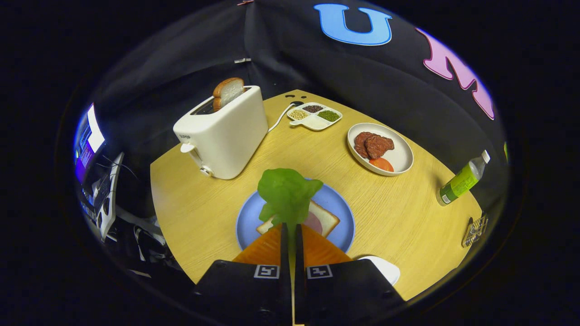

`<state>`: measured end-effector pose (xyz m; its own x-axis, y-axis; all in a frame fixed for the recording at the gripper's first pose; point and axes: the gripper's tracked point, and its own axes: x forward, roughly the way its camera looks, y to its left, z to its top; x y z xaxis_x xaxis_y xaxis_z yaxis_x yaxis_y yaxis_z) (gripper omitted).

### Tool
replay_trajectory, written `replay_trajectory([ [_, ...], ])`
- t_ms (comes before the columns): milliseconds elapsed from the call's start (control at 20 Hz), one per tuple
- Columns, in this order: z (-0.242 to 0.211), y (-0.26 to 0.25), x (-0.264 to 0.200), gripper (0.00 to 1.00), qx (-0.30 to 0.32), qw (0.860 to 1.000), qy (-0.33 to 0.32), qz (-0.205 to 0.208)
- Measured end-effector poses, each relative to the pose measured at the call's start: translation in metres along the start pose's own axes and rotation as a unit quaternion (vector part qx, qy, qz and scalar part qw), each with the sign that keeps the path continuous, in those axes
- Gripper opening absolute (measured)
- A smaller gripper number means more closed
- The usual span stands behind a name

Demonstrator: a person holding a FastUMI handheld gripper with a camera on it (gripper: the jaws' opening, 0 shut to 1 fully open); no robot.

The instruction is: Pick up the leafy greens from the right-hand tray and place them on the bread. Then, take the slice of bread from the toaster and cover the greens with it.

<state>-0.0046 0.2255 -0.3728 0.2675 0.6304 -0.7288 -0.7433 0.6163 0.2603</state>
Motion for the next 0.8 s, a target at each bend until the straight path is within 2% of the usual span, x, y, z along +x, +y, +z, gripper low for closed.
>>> replay_trajectory([
  [50, -0.001, -0.003, 0.003, 0.08, -0.001, 1.0, 0.002, -0.008],
  [250, -0.003, -0.009, 0.007, 0.66, 0.0, 1.0, 0.006, -0.023],
  [300, -0.002, -0.009, 0.007, 0.78, -0.001, 1.0, 0.004, -0.024],
  [550, 0.015, 0.0, -0.009, 0.76, 0.011, 0.999, -0.023, -0.022],
  [800, 0.08, 0.025, -0.037, 0.75, 0.014, 0.996, -0.09, -0.016],
])
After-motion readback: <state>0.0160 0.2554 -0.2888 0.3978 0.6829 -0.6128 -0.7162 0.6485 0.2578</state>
